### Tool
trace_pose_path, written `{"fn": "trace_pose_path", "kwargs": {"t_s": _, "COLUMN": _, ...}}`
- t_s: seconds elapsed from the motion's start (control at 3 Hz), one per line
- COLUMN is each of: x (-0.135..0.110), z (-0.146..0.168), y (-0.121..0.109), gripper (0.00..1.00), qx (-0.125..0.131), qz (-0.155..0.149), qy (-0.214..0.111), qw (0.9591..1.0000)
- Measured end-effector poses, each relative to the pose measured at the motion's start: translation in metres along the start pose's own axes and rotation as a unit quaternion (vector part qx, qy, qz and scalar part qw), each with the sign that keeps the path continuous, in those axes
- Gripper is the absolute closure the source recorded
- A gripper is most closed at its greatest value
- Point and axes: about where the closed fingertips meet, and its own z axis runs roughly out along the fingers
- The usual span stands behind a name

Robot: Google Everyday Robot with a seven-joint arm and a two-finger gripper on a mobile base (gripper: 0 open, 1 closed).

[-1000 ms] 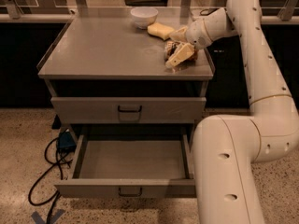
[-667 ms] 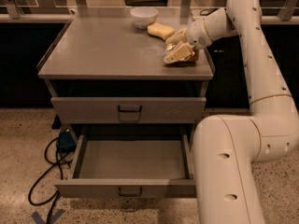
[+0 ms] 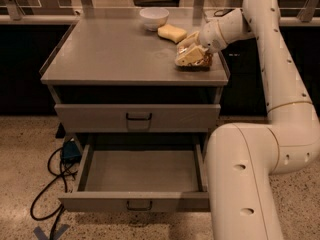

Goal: Place orange can into middle drawer

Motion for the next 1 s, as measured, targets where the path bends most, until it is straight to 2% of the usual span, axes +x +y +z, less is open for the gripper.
{"fn": "trace_pose_path", "kwargs": {"t_s": 0.33, "x": -0.011, "z": -0.003, "y": -0.003, "gripper": 1.00, "qx": 0.009, "qz": -0.005, "qy": 0.018, "qw": 0.9998}}
{"fn": "trace_pose_path", "kwargs": {"t_s": 0.67, "x": -0.029, "z": -0.009, "y": 0.007, "gripper": 1.00, "qx": -0.003, "qz": -0.013, "qy": 0.047, "qw": 0.9988}}
{"fn": "trace_pose_path", "kwargs": {"t_s": 1.0, "x": -0.044, "z": -0.027, "y": 0.023, "gripper": 1.00, "qx": -0.016, "qz": -0.013, "qy": 0.046, "qw": 0.9987}}
